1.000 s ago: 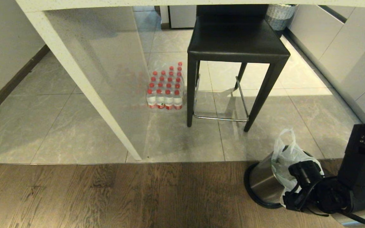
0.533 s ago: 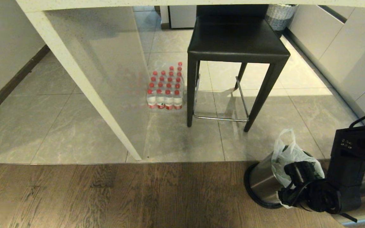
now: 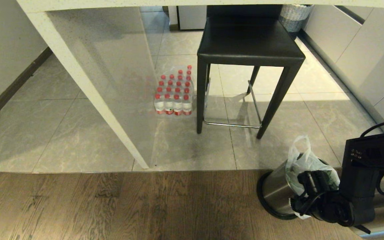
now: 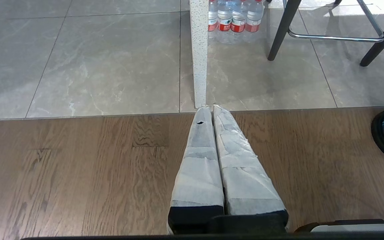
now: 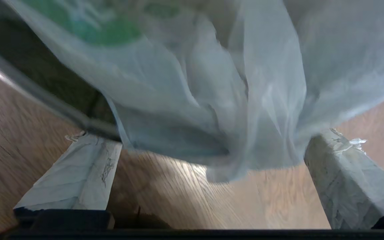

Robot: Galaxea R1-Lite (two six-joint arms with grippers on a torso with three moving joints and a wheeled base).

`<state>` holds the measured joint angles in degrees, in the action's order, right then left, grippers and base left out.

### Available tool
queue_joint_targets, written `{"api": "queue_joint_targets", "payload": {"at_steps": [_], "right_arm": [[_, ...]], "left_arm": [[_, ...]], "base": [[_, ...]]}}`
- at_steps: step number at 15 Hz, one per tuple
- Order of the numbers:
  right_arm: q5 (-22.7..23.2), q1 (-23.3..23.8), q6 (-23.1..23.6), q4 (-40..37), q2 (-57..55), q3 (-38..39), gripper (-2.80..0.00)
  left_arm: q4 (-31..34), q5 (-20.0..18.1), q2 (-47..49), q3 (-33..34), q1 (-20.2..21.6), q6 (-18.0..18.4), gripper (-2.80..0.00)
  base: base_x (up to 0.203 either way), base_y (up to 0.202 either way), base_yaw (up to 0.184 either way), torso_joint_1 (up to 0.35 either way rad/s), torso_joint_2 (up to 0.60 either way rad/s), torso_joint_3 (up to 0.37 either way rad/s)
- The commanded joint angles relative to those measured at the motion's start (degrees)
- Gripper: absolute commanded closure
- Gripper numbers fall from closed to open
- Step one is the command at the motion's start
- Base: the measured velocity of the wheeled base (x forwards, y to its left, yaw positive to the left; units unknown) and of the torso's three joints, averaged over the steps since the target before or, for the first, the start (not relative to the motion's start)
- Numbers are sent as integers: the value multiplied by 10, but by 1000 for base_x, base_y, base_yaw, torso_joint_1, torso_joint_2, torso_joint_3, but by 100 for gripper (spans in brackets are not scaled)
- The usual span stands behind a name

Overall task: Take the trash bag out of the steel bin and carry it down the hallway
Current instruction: Pick up the trash bag

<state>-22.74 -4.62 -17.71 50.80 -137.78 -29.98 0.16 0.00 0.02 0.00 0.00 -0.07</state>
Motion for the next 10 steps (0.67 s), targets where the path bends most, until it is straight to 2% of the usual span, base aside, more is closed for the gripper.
{"api": "queue_joint_targets", "payload": {"at_steps": [1,3,10], "right_arm": [[-3,0,0,15,-5,1,-280],[-24,0,-1,21,-6,3,-280],[-25,-1,-1,56,-12,10,-280]], "left_arm": [[0,0,0,0,0,0,0],[0,0,0,0,0,0,0],[0,0,0,0,0,0,0]], "base": [[0,0,0,0,0,0],[0,0,0,0,0,0],[0,0,0,0,0,0]]}}
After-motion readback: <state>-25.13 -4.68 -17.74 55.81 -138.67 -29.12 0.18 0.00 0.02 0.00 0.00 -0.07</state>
